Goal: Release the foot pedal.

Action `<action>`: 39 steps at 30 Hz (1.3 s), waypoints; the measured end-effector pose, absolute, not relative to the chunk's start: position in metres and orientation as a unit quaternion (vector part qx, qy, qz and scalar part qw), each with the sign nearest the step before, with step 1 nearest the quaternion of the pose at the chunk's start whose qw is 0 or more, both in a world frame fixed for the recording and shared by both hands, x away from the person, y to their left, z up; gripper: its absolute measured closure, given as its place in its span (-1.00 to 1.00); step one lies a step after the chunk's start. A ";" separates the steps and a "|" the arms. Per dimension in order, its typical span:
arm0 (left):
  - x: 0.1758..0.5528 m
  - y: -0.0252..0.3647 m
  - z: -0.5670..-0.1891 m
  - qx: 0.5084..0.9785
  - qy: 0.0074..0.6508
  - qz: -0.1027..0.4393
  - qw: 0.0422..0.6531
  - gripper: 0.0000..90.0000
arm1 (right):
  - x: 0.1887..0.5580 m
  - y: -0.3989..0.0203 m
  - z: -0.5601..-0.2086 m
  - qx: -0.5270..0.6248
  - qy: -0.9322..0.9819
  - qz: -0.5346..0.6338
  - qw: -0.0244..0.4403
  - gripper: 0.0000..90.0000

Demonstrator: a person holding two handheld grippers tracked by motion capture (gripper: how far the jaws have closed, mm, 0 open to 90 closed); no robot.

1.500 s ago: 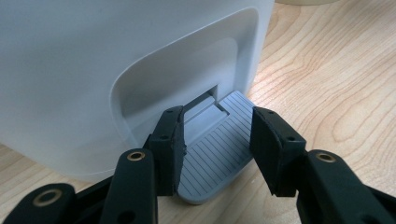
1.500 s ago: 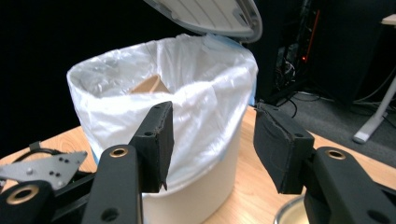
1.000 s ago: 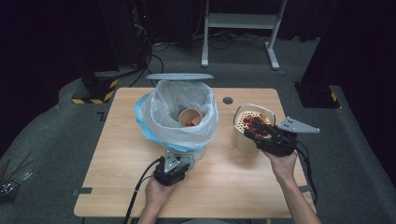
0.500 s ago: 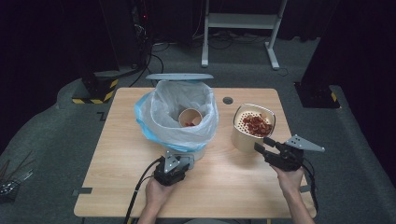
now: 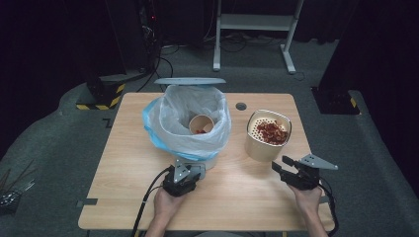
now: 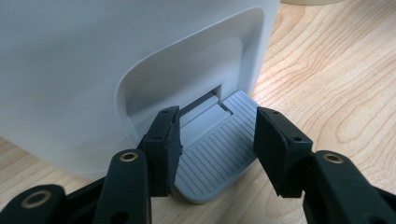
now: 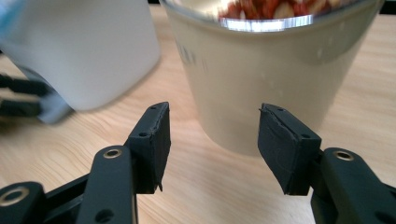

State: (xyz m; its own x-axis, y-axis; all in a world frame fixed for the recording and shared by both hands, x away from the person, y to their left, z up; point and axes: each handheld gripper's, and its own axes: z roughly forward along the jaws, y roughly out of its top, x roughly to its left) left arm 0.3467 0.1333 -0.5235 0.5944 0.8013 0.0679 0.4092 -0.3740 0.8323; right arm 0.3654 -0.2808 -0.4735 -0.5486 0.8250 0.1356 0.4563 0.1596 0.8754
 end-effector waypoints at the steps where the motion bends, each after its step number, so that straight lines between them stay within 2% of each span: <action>1: 0.347 0.133 -0.524 0.793 0.382 0.239 0.411 0.14 | 0.366 -0.281 -0.477 0.437 0.739 0.476 0.192 -0.01; 16: 0.346 0.133 -0.523 0.794 0.380 0.245 0.407 0.13 | 0.371 -0.287 -0.510 0.473 0.757 0.409 0.187 -0.05; 30: 0.346 0.133 -0.523 0.793 0.381 0.245 0.407 0.12 | 0.373 -0.287 -0.522 0.492 0.769 0.362 0.188 -0.12; 39: 0.346 0.134 -0.523 0.788 0.389 0.232 0.417 0.01 | 0.373 -0.287 -0.522 0.482 0.777 0.357 0.190 -0.17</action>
State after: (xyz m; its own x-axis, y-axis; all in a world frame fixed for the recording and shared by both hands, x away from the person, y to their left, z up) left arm 0.3457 0.1340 -0.5230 0.5893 0.8069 0.0411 0.4199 -0.3493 0.8377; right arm 0.3733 -0.2866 -0.5222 -0.4624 0.8854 0.0479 0.6137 0.2806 0.7380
